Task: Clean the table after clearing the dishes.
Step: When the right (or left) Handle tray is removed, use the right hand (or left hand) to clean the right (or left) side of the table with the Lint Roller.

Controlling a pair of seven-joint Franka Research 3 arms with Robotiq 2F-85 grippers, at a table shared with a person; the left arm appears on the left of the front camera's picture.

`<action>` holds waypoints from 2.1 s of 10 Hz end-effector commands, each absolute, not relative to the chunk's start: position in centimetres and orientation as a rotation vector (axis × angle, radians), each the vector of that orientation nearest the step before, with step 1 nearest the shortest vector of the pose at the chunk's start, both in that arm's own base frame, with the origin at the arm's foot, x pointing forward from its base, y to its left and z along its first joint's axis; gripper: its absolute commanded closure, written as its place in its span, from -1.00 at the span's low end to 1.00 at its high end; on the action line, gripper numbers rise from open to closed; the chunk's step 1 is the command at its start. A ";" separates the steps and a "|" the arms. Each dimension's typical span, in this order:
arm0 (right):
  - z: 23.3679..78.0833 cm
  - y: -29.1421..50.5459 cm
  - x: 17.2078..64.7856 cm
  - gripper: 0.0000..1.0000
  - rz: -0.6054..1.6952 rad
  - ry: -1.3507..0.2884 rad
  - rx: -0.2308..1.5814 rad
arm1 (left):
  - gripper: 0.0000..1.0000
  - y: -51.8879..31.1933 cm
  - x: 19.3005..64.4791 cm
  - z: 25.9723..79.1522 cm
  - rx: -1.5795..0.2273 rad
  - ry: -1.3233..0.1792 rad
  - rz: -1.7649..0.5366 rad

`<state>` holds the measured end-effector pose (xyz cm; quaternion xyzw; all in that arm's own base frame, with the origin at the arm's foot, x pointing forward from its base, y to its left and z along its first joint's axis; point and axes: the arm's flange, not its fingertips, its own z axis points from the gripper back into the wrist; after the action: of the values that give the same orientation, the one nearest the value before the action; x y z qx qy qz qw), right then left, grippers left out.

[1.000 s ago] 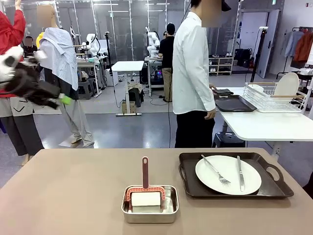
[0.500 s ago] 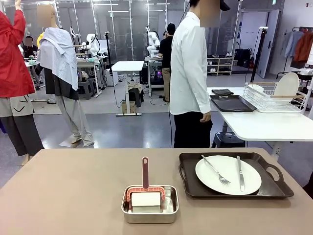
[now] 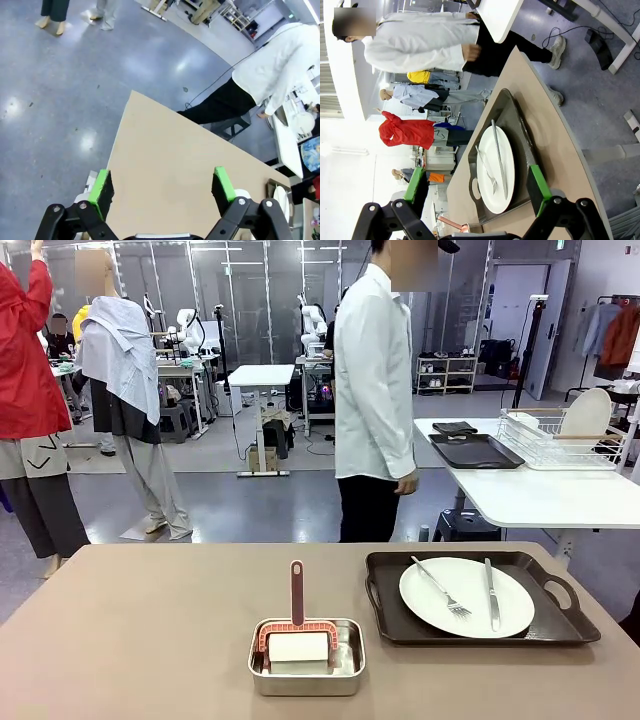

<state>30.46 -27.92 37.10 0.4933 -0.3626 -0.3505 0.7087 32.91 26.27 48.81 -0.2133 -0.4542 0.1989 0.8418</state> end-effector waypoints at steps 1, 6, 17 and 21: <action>37.3 -27.9 30.4 -1.00 -0.793 -0.813 1.110 | -1.00 26.2 32.9 49.7 -0.446 -0.955 0.390; 37.3 -27.9 30.4 -1.00 -0.793 -0.813 1.110 | -1.00 26.2 32.9 49.7 -0.446 -0.955 0.390; 37.3 -27.9 30.4 -1.00 -0.793 -0.813 1.110 | -1.00 26.2 32.9 49.7 -0.446 -0.955 0.390; 37.3 -27.9 30.4 -1.00 -0.793 -0.813 1.110 | -1.00 26.2 32.9 49.7 -0.446 -0.955 0.390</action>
<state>30.46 -27.92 37.10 0.4933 -0.3626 -0.3505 0.7087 33.13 26.07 49.24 -0.2082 -0.4546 0.1894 0.8451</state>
